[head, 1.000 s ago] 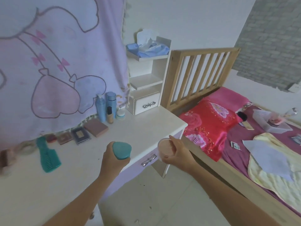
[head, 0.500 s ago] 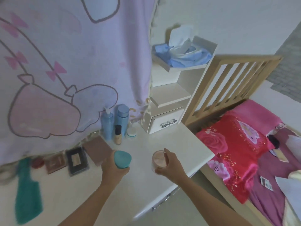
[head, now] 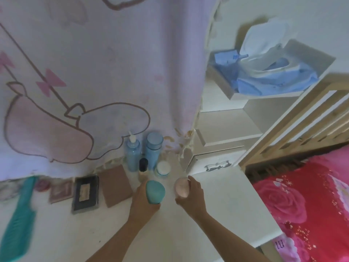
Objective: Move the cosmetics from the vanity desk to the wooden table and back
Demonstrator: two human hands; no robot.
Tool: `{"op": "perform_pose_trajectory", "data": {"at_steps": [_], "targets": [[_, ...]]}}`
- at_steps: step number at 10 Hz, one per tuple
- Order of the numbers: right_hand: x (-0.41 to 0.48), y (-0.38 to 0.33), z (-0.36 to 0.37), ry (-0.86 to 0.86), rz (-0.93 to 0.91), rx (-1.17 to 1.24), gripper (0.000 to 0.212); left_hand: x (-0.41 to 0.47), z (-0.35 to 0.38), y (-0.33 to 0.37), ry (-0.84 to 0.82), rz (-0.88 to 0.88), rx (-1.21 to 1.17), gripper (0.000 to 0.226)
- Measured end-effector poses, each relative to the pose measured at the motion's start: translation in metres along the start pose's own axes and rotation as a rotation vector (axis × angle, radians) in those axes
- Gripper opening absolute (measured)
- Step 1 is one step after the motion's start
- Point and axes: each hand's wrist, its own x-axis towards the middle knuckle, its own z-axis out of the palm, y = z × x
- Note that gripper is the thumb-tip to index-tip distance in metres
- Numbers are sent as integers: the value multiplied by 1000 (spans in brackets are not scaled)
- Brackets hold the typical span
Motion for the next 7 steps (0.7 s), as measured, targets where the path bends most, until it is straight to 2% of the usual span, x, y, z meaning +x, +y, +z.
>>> {"op": "perform_pose_trajectory", "data": {"at_steps": [2, 3, 4, 5, 7], "targets": [[36, 6, 7, -81, -130, 17, 83, 5, 16, 15, 146, -28, -8, 61], [46, 7, 6, -134, -182, 1, 81, 2, 23, 20, 182, -101, 15, 83], [52, 11, 4, -179, -244, -47, 80, -2, 28, 27, 217, -133, 28, 84], [53, 12, 4, -218, -261, -104, 80, -4, 28, 30, 233, -160, 107, 82], [38, 10, -11, -241, -277, -226, 76, -27, 13, 31, 217, -216, 238, 91]]}}
